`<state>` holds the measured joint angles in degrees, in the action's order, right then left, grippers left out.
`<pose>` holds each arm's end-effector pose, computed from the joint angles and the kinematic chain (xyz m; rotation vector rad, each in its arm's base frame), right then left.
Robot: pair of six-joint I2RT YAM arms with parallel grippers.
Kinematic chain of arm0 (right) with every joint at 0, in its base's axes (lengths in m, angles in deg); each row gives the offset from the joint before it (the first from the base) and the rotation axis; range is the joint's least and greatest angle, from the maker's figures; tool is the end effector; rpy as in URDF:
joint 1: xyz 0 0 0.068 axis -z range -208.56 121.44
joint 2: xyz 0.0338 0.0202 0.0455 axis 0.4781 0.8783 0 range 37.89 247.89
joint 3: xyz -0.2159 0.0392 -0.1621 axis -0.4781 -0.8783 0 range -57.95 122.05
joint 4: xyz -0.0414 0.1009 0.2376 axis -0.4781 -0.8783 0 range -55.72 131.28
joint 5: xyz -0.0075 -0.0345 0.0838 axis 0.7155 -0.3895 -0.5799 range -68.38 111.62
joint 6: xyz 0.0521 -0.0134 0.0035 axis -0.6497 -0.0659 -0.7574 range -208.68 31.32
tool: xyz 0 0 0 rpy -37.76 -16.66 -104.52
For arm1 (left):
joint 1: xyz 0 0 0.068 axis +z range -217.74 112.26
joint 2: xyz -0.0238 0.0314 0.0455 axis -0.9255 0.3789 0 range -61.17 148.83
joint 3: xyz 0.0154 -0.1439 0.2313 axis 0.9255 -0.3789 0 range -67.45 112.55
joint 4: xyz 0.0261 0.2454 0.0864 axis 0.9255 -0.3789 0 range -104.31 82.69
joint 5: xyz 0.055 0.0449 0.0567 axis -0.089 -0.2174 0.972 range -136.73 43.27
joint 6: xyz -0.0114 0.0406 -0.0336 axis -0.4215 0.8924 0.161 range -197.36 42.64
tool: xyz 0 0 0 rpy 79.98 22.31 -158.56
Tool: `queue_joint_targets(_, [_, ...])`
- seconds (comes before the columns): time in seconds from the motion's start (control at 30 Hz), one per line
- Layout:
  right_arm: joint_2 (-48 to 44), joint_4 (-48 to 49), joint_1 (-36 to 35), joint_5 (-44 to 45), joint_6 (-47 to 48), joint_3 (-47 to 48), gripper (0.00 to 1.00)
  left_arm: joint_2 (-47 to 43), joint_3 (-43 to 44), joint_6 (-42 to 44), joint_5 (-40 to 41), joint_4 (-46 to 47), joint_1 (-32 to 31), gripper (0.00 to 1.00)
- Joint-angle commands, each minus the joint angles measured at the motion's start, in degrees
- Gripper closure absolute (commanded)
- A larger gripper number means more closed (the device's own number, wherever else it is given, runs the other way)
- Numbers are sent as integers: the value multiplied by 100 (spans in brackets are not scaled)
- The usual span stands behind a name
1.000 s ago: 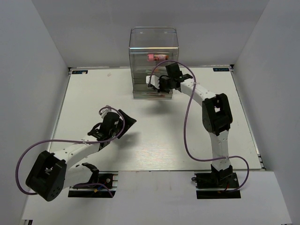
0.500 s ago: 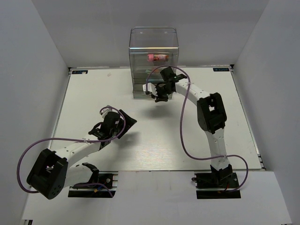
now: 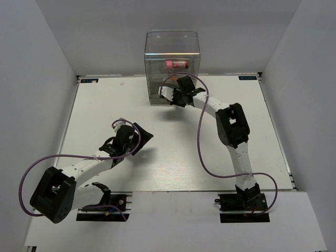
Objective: Sort the stationery into containers
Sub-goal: Close the drawer in the storage box, then reset both arms
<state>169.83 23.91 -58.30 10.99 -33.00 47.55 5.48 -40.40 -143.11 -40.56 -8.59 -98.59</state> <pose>0.4493 0.2643 0.1790 -1.6393 1.6405 -0.0117 0.1952 -0.1121 0.1743 -0.7747 2.2677 -0.7315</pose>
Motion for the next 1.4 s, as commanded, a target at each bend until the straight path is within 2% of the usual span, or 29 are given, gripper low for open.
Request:
queue_joint_targets(0.0, [-90, 830, -94, 509, -198, -81, 100, -135, 125, 81, -46, 22, 18, 9])
queue_joint_targets(0.47, [-125, 1973, -234, 1537, -207, -582, 100, -188, 73, 81, -46, 22, 18, 9])
queue_joint_targets(0.63, [-204, 2782, -252, 2083, -171, -969, 100, -188, 73, 81, -46, 22, 18, 9])
queue_joint_targets(0.73, [-300, 2590, -252, 1855, -215, -1065, 100, -188, 73, 81, -46, 22, 18, 9])
queue_joint_targets(0.93, [-1309, 2045, -234, 170, -417, -1977, 100, -188, 73, 81, -46, 75, 18, 9])
queue_joint_targets(1.03, [-1908, 2106, -199, -306, -1083, -2348, 100, -240, 73, 229, -46, 189, 18, 7])
queue_joint_targets(1.1, [-2397, 2158, -155, -413, -1515, -2743, 84, -311, 73, 431, -46, 312, 18, 4])
queue_joint_targets(1.13, [-2514, 2263, -155, -431, -1647, -2858, 69, -380, 125, 502, 23, 312, 18, 3])
queue_joint_targets(1.17, [-2620, 2325, -120, -413, -2066, -3224, 43, -442, 125, 624, 76, 399, 18, 3])
queue_joint_targets(1.2, [-2847, 2439, -129, -344, -2244, -3332, 10, -443, 125, 686, 77, 479, 18, 2])
queue_joint_targets(1.37, [-3710, 2195, 82, -500, -3466, -3799, 10, -443, 318, 986, 130, 559, 18, 0])
